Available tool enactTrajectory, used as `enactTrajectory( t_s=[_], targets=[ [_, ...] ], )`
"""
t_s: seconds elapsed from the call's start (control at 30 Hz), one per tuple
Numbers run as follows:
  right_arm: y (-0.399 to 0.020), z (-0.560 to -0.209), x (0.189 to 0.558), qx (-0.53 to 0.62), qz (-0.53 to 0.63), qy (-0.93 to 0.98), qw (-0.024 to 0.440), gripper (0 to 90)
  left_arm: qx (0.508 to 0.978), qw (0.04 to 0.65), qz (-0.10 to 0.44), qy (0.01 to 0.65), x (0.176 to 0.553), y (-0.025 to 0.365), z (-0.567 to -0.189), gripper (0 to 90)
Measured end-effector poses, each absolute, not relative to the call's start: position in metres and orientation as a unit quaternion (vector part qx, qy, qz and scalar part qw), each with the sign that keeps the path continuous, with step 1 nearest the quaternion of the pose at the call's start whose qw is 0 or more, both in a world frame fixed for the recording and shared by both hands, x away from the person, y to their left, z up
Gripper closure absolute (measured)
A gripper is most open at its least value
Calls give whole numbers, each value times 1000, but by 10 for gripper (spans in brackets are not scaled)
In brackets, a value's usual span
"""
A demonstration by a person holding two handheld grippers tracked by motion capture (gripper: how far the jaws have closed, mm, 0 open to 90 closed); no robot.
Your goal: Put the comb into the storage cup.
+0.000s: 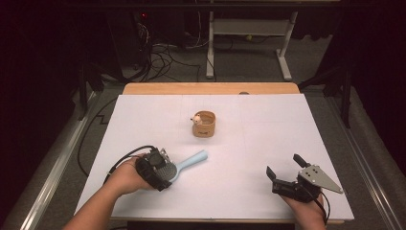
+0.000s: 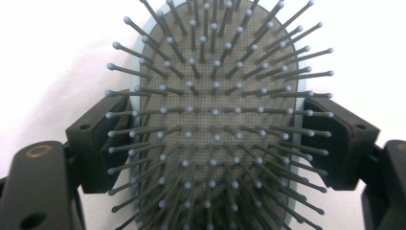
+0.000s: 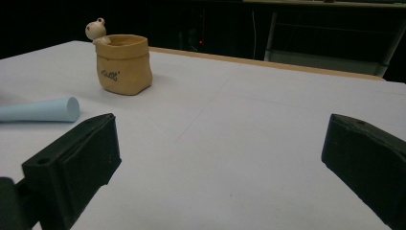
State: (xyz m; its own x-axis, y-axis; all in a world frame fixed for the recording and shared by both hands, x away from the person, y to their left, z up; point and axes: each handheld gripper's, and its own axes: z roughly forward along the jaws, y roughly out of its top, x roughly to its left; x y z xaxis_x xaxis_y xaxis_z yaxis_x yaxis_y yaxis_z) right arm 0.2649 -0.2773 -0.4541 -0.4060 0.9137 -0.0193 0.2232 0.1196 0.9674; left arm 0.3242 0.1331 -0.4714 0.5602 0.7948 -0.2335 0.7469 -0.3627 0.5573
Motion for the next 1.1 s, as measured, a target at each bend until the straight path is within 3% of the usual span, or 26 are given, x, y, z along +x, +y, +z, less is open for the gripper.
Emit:
enactTrajectory(
  t_s=[1.1],
  targets=[
    [-278,-454,265,429,509,665,338,1,831,318,61,453,321,127,-455,206]
  ],
)
